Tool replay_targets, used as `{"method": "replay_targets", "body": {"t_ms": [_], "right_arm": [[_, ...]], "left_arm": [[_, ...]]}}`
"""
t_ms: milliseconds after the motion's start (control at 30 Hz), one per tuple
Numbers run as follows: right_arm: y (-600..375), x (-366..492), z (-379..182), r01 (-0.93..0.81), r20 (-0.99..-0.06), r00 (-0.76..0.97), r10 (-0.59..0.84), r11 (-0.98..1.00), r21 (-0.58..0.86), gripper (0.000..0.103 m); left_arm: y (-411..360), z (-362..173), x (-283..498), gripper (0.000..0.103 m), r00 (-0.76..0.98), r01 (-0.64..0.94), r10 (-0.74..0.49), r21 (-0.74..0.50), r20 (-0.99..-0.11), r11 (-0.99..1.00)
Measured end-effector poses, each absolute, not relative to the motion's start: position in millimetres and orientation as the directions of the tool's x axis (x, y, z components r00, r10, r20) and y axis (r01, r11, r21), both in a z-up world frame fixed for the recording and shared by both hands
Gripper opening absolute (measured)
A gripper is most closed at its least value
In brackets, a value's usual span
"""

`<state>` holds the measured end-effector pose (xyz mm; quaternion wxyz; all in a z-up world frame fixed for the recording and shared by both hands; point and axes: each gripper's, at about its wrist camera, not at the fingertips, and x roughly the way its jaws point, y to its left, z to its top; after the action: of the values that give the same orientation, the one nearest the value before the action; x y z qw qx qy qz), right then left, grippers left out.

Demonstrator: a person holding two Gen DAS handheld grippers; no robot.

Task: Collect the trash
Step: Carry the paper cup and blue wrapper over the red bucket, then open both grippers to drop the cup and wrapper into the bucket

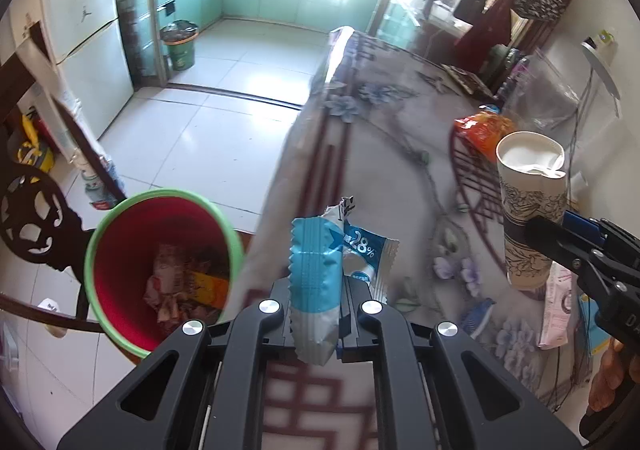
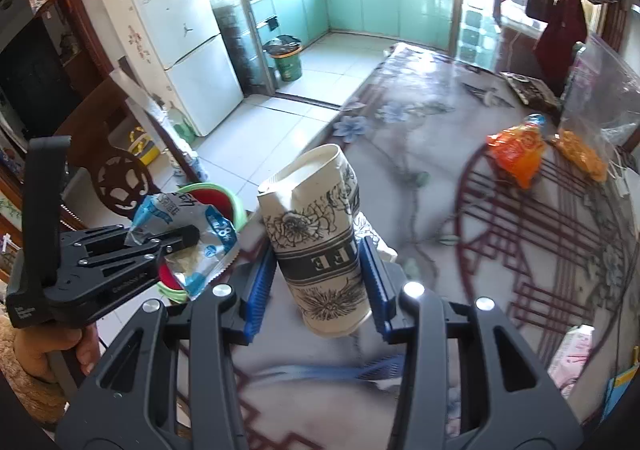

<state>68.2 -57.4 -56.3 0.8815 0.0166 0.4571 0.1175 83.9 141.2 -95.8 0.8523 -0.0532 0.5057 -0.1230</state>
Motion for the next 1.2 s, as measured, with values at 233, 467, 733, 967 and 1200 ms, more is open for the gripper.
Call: {"method": "replay_targets", "body": {"t_ms": [233, 467, 733, 967, 1200], "right_arm": [[-4.7, 80.2, -75.2, -0.271, -0.813, 0.489, 0.316, 0.941, 0.203, 0.041], [44.2, 94.6, -91.3, -0.353, -0.828, 0.416, 0.376, 0.906, 0.234, 0.041], [80.4, 116.5, -109.1, -0.397, -0.849, 0.344, 0.401, 0.882, 0.256, 0.041], [100.8, 126.1, -119.0, -0.420, -0.838, 0.293, 0.461, 0.849, 0.320, 0.042], [109.4, 128.2, -121.3, -0.405, -0.813, 0.321, 0.486, 0.846, 0.346, 0.075]], "left_arm": [[203.8, -110.6, 86.4, 0.007, 0.456, 0.029, -0.194, -0.203, -0.869, 0.979], [265.1, -129.3, 87.1, 0.007, 0.439, -0.111, -0.126, -0.192, -0.890, 0.975], [300.3, -142.6, 93.9, 0.007, 0.427, -0.183, -0.099, -0.193, -0.899, 0.964], [311.3, -149.0, 102.0, 0.010, 0.413, -0.200, -0.089, -0.186, -0.906, 0.962], [322.7, -148.9, 101.0, 0.069, 0.421, -0.249, -0.059, -0.177, -0.905, 0.952]]}}
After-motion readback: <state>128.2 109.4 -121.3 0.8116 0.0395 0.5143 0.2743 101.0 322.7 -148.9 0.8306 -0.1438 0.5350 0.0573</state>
